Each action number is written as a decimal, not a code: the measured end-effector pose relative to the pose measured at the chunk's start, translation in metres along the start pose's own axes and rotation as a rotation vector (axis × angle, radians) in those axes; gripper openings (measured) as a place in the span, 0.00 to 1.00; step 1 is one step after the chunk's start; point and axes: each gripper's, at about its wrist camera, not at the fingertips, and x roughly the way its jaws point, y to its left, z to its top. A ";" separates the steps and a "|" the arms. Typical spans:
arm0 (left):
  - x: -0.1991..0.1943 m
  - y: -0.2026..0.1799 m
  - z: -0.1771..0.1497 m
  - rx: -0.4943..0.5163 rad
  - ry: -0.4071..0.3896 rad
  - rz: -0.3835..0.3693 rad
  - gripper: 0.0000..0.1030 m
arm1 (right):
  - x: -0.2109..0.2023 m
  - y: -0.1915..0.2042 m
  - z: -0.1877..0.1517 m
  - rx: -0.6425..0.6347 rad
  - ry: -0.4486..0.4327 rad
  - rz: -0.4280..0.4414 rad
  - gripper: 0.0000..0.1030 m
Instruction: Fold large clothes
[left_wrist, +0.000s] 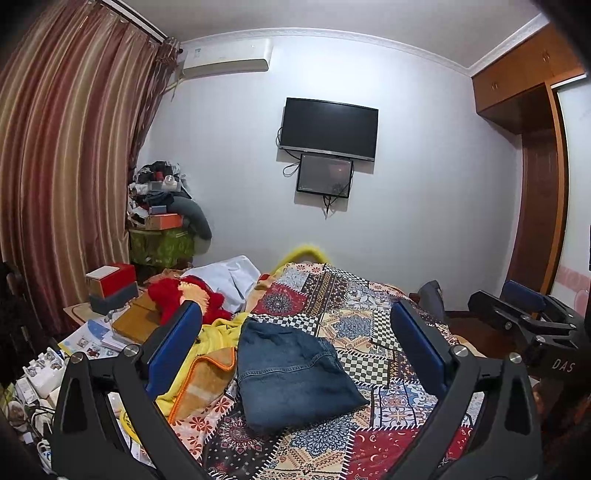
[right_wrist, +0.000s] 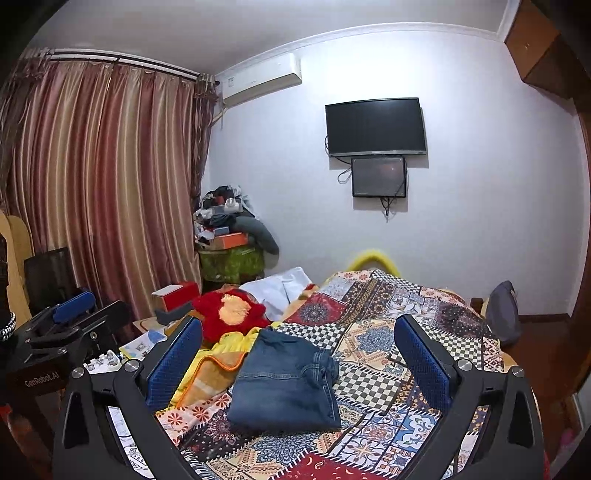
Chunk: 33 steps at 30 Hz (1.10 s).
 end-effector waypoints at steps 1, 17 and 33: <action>0.001 0.000 0.000 0.001 0.001 -0.001 1.00 | 0.000 0.000 0.000 -0.001 0.000 0.000 1.00; 0.008 0.000 -0.002 0.001 0.022 -0.015 1.00 | 0.000 -0.003 0.002 0.011 0.002 -0.005 1.00; 0.009 -0.001 -0.003 0.002 0.028 -0.022 1.00 | 0.000 0.000 0.002 0.019 0.003 -0.003 1.00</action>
